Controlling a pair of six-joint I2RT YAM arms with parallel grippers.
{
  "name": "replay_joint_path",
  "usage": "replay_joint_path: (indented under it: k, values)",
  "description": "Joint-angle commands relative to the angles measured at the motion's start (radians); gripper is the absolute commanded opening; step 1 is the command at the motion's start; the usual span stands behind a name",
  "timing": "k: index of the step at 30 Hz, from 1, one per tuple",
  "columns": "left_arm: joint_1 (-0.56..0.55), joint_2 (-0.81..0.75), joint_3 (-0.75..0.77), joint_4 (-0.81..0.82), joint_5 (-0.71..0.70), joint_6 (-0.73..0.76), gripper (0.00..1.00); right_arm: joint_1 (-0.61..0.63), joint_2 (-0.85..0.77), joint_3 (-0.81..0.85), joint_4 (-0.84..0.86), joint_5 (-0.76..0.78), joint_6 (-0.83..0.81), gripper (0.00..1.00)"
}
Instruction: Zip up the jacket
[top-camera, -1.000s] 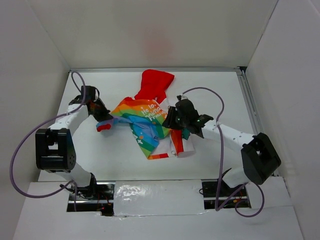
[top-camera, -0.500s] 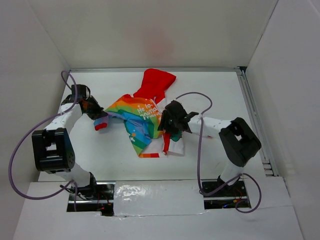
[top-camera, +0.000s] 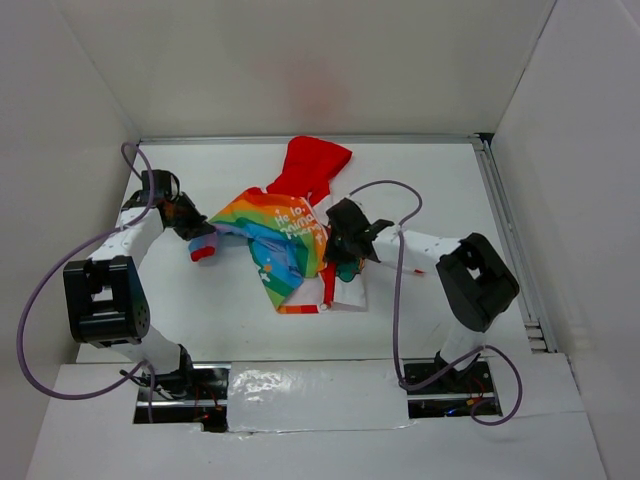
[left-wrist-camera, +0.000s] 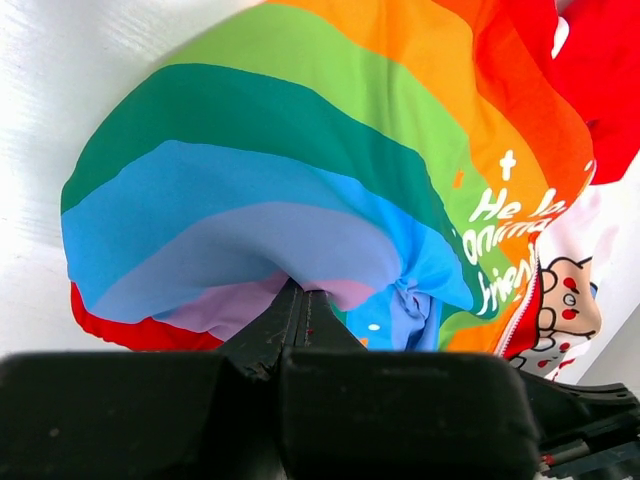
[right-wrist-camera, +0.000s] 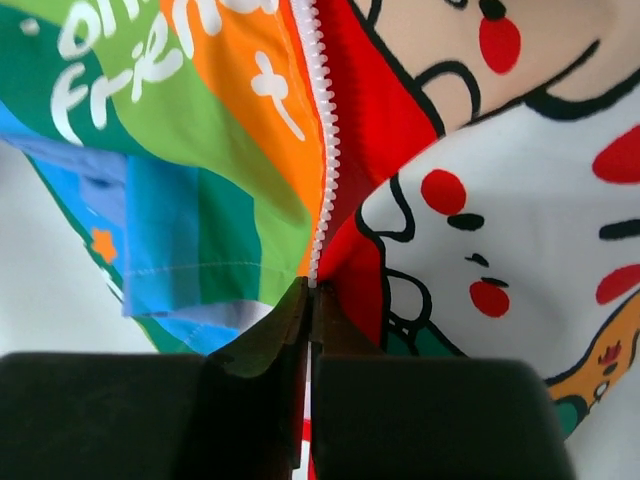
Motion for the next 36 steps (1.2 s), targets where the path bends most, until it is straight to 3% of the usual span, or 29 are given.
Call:
replay_joint_path:
  k: [1,7,11,15,18,21,23,24,25,26,27,28,32,36]
  values:
    - [0.006,-0.021,0.014,0.010,0.017,0.019,0.00,0.042,-0.084,0.040,-0.068,0.033,-0.014,0.00]
    - [0.029,-0.009,0.056,-0.007,0.010,0.014,0.00,0.079,-0.257,0.006,-0.090,-0.131,-0.079,0.00]
    - [0.058,0.002,0.096,-0.031,0.010,0.025,0.00,0.103,-0.435,-0.142,-0.019,-0.259,-0.095,0.00]
    - [0.116,0.016,0.122,-0.051,0.031,0.027,0.00,0.114,-0.471,-0.285,0.010,-0.303,-0.064,0.04]
    - [0.139,0.026,0.120,-0.045,0.056,0.044,0.00,0.158,-0.417,-0.345,0.016,-0.272,-0.060,0.15]
    - [0.141,0.051,0.122,-0.057,0.071,0.068,0.00,0.230,-0.385,-0.346,0.018,-0.222,-0.083,0.33]
    - [0.141,0.057,0.126,-0.062,0.089,0.077,0.12,0.255,-0.399,-0.312,-0.022,-0.157,-0.101,0.49]
    - [0.141,0.056,0.129,-0.065,0.095,0.079,0.40,0.263,-0.414,-0.301,-0.036,-0.130,-0.106,0.55]
    - [0.141,0.051,0.132,-0.076,0.099,0.079,0.56,0.272,-0.455,-0.290,-0.056,-0.110,-0.107,0.67]
    - [0.141,0.045,0.131,-0.079,0.102,0.082,0.69,0.272,-0.481,-0.290,-0.061,-0.097,-0.110,0.73]
    - [0.141,0.025,0.131,-0.080,0.111,0.088,0.89,0.272,-0.509,-0.290,-0.065,-0.064,-0.106,0.74]
    - [0.141,0.011,0.122,-0.079,0.143,0.099,0.99,0.268,-0.552,-0.290,-0.085,-0.042,-0.097,0.79]
    - [0.134,-0.079,0.071,-0.064,0.227,0.116,0.99,0.211,-0.607,-0.286,-0.154,0.052,-0.066,0.82]
    - [0.021,-0.197,-0.040,-0.016,0.287,0.139,0.99,0.128,-0.588,-0.283,-0.237,0.170,0.021,0.87]
